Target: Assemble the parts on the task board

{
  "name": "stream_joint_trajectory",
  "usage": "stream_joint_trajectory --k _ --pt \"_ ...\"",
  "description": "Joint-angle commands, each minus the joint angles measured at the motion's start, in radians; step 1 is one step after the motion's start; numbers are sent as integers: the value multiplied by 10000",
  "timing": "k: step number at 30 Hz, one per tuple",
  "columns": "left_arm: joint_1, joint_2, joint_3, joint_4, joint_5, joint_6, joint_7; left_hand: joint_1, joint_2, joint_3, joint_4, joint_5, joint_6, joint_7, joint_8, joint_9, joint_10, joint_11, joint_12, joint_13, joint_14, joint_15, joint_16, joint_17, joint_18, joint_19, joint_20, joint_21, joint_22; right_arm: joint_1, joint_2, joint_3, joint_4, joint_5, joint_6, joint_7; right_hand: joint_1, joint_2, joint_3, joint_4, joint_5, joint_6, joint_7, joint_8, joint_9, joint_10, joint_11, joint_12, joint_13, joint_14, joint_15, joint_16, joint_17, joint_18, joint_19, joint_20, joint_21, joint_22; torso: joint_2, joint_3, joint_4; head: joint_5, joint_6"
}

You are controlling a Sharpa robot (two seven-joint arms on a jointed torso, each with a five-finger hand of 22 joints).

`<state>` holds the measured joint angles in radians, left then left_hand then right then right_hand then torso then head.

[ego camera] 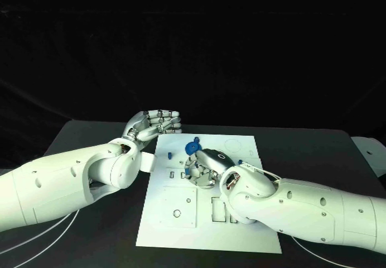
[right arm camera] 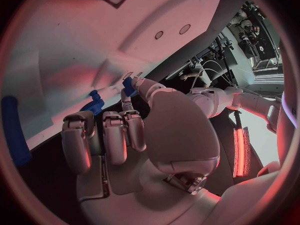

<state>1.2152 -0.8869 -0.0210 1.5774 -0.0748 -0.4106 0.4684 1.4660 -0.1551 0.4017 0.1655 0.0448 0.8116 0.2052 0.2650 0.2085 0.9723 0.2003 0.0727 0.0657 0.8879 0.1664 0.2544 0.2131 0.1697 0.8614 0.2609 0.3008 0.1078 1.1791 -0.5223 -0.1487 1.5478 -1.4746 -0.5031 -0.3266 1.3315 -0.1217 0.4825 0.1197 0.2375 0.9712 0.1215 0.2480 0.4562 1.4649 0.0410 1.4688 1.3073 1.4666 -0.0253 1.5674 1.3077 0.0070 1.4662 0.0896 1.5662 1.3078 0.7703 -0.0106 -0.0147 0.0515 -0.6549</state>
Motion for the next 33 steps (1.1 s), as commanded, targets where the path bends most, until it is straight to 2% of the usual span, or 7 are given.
stream_joint_trajectory --k 1,12,33 --pt "10 19 7 12 36 136 101 -116 -4 48 10 46 -9 502 -48 -12 49 33 -48 -2 -33 -21 -59 13 128 37 45 -26 -13 -43 53 -11 -104 -309 270 -64 -122 5 -43 15 -59 35 -40 269 449 345 -33 -40 1834 1042 -30 34 2631 -70 1046 -91 46 2630 -5 -4 -1 9 -14" --pt "10 -4 7 19 36 141 95 -116 -4 48 10 46 -9 502 -48 -12 49 33 -48 -2 -33 -21 -59 13 128 37 45 -26 -13 -135 133 -32 -248 -281 414 -20 -155 -28 -46 5 -151 5 -35 267 453 323 -31 -72 1812 1042 -30 34 2631 -70 1046 -93 46 2630 2 -1 -5 7 -26" --pt "10 -51 7 31 36 140 85 -128 2 51 11 46 5 489 -45 -12 67 23 -45 0 -28 -26 -65 21 129 39 45 -28 -20 -157 178 -44 -337 -486 610 -97 -256 -179 -54 -25 -346 -204 52 171 418 219 37 -212 1719 1042 18 34 2631 -70 1046 -65 46 2630 7 6 -16 -6 -22"
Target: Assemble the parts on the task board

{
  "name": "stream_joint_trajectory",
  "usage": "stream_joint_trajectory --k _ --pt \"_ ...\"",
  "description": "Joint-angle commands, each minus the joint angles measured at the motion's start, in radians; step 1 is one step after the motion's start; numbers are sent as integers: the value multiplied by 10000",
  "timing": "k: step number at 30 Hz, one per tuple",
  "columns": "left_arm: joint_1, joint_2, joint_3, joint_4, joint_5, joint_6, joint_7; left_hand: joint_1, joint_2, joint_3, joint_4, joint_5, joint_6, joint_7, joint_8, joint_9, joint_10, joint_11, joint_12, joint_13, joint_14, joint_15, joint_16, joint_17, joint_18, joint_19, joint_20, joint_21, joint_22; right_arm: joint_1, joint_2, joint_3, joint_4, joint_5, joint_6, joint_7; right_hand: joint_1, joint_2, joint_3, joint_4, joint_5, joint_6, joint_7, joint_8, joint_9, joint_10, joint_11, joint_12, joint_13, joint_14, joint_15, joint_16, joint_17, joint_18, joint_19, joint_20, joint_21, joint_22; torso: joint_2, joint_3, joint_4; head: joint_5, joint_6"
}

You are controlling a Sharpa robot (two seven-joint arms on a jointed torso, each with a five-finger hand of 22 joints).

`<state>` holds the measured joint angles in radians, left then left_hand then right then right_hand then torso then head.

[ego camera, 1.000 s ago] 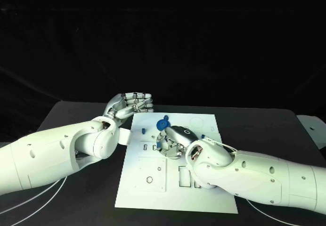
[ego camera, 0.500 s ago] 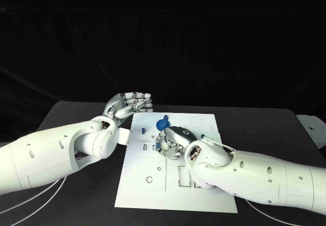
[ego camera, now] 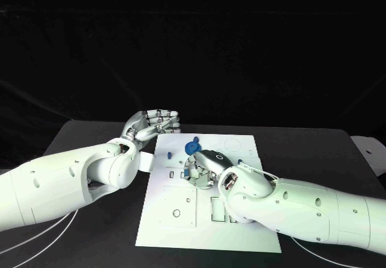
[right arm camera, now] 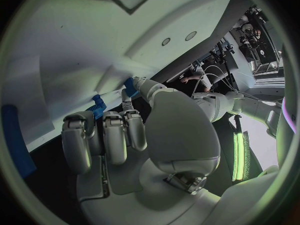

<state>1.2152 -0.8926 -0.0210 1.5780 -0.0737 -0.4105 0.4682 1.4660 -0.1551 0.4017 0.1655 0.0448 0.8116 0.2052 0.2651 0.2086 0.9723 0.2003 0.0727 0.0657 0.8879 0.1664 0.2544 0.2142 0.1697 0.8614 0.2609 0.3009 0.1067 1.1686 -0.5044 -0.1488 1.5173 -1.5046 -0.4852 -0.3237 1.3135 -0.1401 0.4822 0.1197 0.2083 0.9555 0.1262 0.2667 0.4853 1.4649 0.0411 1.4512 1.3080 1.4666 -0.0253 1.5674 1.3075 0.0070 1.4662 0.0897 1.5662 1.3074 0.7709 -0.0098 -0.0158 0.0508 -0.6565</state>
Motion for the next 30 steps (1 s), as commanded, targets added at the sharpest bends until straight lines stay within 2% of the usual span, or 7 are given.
stream_joint_trajectory --k 1,9,24,28,30 --pt "10 5 7 25 26 139 88 -128 2 52 11 46 5 489 -46 -13 67 23 -45 1 -28 -26 -65 10 129 39 45 -28 -9 -52 -1 -43 -30 -200 424 -126 -85 -13 -53 -28 -69 -74 16 -32 121 204 46 -55 1699 1042 24 34 2633 -70 1046 -60 46 2634 1 -2 -5 1 -6" --pt "10 -6 7 25 26 142 84 -128 2 52 11 46 5 489 -46 -13 67 23 -45 1 -28 -26 -65 10 129 39 45 -28 -9 -53 20 -45 -17 -268 304 -121 -193 -166 -63 -20 -161 -358 154 -219 33 137 165 -130 1654 1042 122 34 2633 -70 1046 18 46 2634 1 -1 -7 5 -16" --pt "10 -30 7 25 26 142 71 -128 2 52 11 46 5 489 -46 -13 67 23 -45 1 -28 -26 -65 10 129 39 45 -28 -9 -54 47 -45 -7 -380 112 -127 -341 -333 -133 45 -466 -595 277 -403 -56 -14 279 -309 1533 1042 225 34 2633 -70 1046 117 46 2634 2 -6 -7 -10 -23" --pt "10 -36 7 23 26 143 67 -128 2 52 11 46 5 489 -46 -13 67 23 -45 1 -28 -26 -65 10 129 39 45 -28 -9 -54 48 -46 4 -386 -20 -72 -437 -493 -229 108 -678 -959 397 -658 -164 -152 388 -473 1418 1042 320 34 2633 -70 1046 200 46 2634 5 -3 -6 -15 -21" --pt "10 -39 6 21 26 144 65 -128 2 52 11 46 5 489 -46 -13 67 23 -45 1 -28 -26 -65 10 129 39 45 -28 -9 -55 45 -46 18 -398 -109 -46 -488 -571 -316 162 -958 -1165 452 -814 -229 -290 445 -643 1294 1042 371 34 2633 -70 1046 252 46 2634 4 1 -5 -16 -13"
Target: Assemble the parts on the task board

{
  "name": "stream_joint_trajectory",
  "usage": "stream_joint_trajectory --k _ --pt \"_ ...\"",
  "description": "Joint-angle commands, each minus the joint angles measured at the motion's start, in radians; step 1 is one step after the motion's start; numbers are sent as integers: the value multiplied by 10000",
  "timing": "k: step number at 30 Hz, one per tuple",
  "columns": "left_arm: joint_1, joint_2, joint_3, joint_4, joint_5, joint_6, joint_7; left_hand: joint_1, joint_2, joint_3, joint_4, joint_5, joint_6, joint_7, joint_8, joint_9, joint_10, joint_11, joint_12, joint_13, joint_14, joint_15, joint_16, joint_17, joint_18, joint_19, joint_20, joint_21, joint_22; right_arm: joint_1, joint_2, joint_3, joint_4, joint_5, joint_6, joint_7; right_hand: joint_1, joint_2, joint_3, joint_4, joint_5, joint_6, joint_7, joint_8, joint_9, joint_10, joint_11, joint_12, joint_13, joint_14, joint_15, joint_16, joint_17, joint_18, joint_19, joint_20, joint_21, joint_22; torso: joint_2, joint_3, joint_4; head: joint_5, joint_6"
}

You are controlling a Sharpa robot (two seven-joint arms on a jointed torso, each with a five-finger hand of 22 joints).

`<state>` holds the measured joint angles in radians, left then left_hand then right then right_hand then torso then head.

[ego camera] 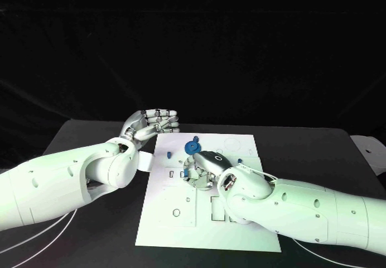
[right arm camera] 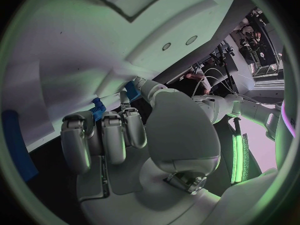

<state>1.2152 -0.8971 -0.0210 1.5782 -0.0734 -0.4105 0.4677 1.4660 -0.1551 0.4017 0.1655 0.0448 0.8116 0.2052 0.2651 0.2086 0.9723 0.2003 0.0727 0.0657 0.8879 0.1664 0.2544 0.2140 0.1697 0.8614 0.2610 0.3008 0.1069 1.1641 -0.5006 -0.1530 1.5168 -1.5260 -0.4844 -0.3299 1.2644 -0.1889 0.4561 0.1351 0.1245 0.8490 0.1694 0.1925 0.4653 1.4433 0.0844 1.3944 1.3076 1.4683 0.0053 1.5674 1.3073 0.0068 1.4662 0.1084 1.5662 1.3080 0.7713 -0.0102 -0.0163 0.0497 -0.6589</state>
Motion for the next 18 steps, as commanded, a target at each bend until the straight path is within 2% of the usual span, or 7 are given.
stream_joint_trajectory --k 1,6,10,12,13,16,18 --pt "10 4 6 19 23 143 69 -128 2 51 11 46 5 489 -46 -13 67 23 -46 0 -28 -26 -65 13 129 39 45 -28 -11 -10 2 -4 33 -193 -173 31 2 -116 -115 40 -250 -240 58 -177 -80 -152 47 -169 1226 1025 97 34 2635 -68 1045 96 46 2628 0 5 0 -4 11" --pt "10 -3 6 7 23 155 54 -128 2 51 11 46 5 489 -46 -13 67 23 -46 0 -28 -26 -65 13 129 39 45 -28 -11 -18 -100 -3 162 -256 -577 107 75 -174 -564 226 -475 -625 186 -479 -245 -288 167 -297 1110 1025 205 34 2635 -68 1045 202 46 2628 -3 7 5 6 17" --pt "9 -24 6 -46 -76 197 -135 -151 -9 49 5 45 10 479 -53 -19 76 17 -55 -1 -17 -31 -77 31 131 45 44 -30 -24 -21 -456 23 567 -287 -1207 354 493 -45 -1415 547 -473 -666 238 -613 -359 -308 219 -275 1082 1025 258 34 2635 -68 1045 271 46 2628 -14 13 -5 6 34" --pt "9 -40 5 -74 -220 271 -308 -245 -28 8 48 46 53 454 -37 -15 138 -10 -38 7 108 -67 -22 77 143 117 25 8 -20 -9 -654 57 784 -241 -1409 539 493 -45 -1415 547 -473 -666 238 -613 -359 -308 219 -275 1082 1025 258 34 2635 -68 1045 271 46 2628 -24 11 -16 13 38" --pt "9 -50 5 -93 -349 329 -435 -316 -37 -25 87 45 76 436 -29 -13 182 -29 -27 12 198 -92 21 107 148 172 9 38 -14 12 -794 79 926 -164 -1540 715 719 14 -1735 702 -453 -650 243 -649 -400 -308 225 -262 1072 1025 267 34 2635 -68 1045 278 46 2628 -33 8 -26 17 44" --pt "8 -62 5 -171 -896 562 -848 -533 -4 -110 252 52 223 271 19 3 791 -243 167 92 1023 -366 498 406 163 753 -234 384 104 117 -1216 140 1287 298 -1846 1423 956 121 -1802 770 -336 -555 225 -631 -414 -302 210 -243 1071 1025 257 34 2635 -68 1045 274 46 2628 -51 2 -38 27 65" --pt "8 -51 5 -248 -1331 681 -1129 -711 50 -149 418 51 368 182 82 30 1139 -370 284 141 1474 -519 780 587 165 1079 -379 597 189 245 -1544 173 1503 876 -1995 2012 1143 240 -1693 758 -102 -468 207 -604 -420 -326 191 -263 1047 1025 241 34 2635 -68 1045 262 46 2628 -90 5 -53 62 56"
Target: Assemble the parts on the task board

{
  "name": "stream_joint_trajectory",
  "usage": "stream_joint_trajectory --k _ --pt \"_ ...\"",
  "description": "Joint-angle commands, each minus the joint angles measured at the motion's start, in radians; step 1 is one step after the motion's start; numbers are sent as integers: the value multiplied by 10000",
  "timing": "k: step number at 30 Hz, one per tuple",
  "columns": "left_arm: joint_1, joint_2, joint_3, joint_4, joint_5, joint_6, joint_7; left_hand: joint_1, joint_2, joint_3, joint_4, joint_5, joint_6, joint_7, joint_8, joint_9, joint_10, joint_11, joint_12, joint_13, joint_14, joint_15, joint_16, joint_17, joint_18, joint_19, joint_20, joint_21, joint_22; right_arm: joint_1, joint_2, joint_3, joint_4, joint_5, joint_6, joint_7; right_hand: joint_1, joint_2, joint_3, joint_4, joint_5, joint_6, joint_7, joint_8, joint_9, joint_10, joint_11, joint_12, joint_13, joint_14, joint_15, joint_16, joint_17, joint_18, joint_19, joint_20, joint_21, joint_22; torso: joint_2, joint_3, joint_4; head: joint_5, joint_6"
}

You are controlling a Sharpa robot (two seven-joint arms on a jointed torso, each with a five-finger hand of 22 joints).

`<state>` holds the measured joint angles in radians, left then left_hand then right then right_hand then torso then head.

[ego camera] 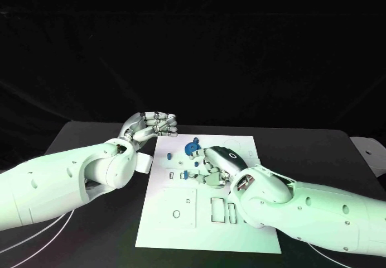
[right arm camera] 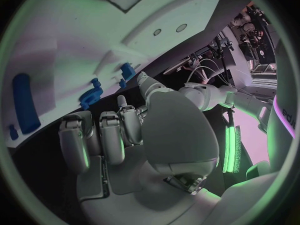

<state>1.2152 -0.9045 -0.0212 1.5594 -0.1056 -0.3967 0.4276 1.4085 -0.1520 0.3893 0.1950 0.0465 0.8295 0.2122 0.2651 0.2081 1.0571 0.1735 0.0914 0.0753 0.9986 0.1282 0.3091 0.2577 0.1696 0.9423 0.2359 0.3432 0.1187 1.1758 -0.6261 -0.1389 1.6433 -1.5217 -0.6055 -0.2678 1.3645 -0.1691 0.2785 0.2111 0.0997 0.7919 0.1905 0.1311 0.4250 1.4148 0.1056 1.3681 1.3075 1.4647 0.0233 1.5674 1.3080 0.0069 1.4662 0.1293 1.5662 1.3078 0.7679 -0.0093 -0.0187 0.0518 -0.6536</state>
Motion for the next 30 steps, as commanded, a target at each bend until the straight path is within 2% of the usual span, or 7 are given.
stream_joint_trajectory --k 1,7,11,13,16,23,30 --pt "8 29 6 -103 -1242 624 -905 -200 36 -39 203 96 567 -41 287 138 854 -310 351 157 1087 -395 702 411 183 746 -335 498 215 217 -486 48 348 1232 -826 1724 198 88 153 6 276 286 -39 103 7 -40 -49 9 1049 1060 41 33 2626 -69 1046 40 46 2630 -71 -3 -33 48 5" --pt "9 11 6 -314 -2836 1577 -2325 -704 111 -235 762 -3 1156 -604 763 523 2328 -961 1252 743 3364 -1167 3412 2185 148 2460 -1194 2196 1072 788 -1679 104 929 3350 -830 2827 217 118 315 66 597 575 -112 303 38 -61 -120 -8 1019 1051 -25 16 2592 -69 1046 -21 46 2630 -187 26 -71 71 -16" --pt "36 -29 9 -372 -4018 2382 -3473 -831 279 -407 890 90 1061 -737 1205 1033 2152 -1208 2831 2189 3476 -1432 7580 6289 43 2573 -1548 3947 2198 1108 -2355 120 1138 4443 -678 3011 196 126 347 92 645 630 -125 346 45 -48 -132 8 1027 1050 -36 15 2590 -69 1046 -32 46 2630 -269 52 -75 71 -62" --pt "138 -9 9 -407 -4819 2804 -4223 -1499 379 -691 962 -21 954 -865 1623 1521 1760 -1359 4607 3708 4634 -1489 10693 10050 -218 3340 -1674 6691 5215 1268 -2729 126 1203 4977 -572 3059 191 127 354 97 654 643 -128 357 47 -41 -136 16 1032 1050 -38 15 2591 -69 1046 -35 46 2630 -300 68 -66 69 -81" --pt "306 94 9 -460 -6123 3395 -5425 -1905 443 -836 975 52 780 -995 2210 2122 1089 -1369 6280 5129 5289 -1596 11950 11959 -578 4039 -1759 8826 8093 1411 -3209 130 1227 5585 -408 3059 187 129 361 102 664 655 -131 366 48 -33 -139 24 1037 1050 -41 16 2591 -69 1046 -37 46 2630 -351 90 -29 44 -142" --pt "623 495 5 -621 -7636 4474 -7429 -2211 473 -973 959 26 413 -1089 2876 2845 1203 -1471 8684 7473 5650 -1688 12499 12923 -918 4824 -1862 10255 10313 1499 -3649 130 1169 6027 -205 2978 187 129 361 102 664 655 -131 366 48 -33 -139 24 1037 1050 -41 16 2591 -69 1046 -37 46 2630 -418 150 -16 49 -211" --pt "888 1149 -36 -877 -8721 5463 -8782 -2333 518 -1015 974 24 243 -1074 2966 2989 1219 -1462 9060 7846 5664 -1690 12521 12963 -878 4792 -1878 10182 10119 1521 -3778 127 1063 6131 -69 2855 192 133 391 105 709 669 -139 385 49 -42 -148 10 1022 1046 -50 8 2576 -69 1046 -46 46 2630 -455 202 -20 62 -278"
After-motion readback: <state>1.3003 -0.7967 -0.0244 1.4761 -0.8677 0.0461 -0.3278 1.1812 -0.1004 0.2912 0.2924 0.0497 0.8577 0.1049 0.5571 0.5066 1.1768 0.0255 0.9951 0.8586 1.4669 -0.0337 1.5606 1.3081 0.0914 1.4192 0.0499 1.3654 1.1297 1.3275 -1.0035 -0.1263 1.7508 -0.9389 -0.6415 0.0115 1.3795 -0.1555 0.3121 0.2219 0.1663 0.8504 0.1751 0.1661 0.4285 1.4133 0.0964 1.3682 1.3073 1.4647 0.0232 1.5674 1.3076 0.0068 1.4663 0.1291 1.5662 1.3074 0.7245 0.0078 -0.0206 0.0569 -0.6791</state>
